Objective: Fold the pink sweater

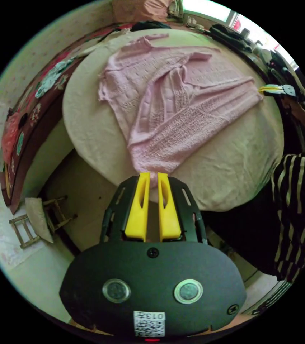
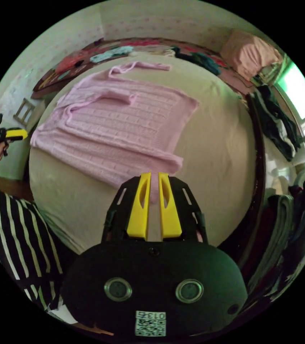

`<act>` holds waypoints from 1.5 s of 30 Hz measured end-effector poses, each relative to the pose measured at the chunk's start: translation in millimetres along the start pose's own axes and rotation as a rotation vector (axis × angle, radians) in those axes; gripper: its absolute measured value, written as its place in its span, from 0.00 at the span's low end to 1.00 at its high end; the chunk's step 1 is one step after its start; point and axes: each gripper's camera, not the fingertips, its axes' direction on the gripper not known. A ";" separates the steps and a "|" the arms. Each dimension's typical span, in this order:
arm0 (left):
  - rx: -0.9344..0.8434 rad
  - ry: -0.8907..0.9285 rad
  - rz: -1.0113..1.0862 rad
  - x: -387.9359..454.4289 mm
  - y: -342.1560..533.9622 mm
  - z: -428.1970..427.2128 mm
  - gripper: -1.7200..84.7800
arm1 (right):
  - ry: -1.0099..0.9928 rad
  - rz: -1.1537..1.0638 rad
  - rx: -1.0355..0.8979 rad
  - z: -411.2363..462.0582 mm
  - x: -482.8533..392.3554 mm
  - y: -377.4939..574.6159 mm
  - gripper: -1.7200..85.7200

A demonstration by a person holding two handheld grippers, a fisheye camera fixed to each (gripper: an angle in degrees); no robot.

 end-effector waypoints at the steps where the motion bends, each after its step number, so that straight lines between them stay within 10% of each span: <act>1: -0.003 0.003 -0.006 1.2 -1.6 4.1 0.04 | -0.012 -0.005 -0.021 9.6 -7.1 1.7 0.04; 18: 0.238 -0.001 -0.069 -21.5 -63.2 -56.8 0.05 | -0.118 -0.096 0.180 -11.9 -30.6 -88.4 0.10; 31: 0.014 0.118 0.061 -4.9 -127.6 -10.7 0.04 | 0.122 -0.498 0.017 28.6 -121.1 -147.1 0.05; 45: 0.107 -0.369 0.363 135.5 -84.8 -52.9 0.03 | 0.203 -0.391 0.247 -46.9 -145.4 41.5 0.04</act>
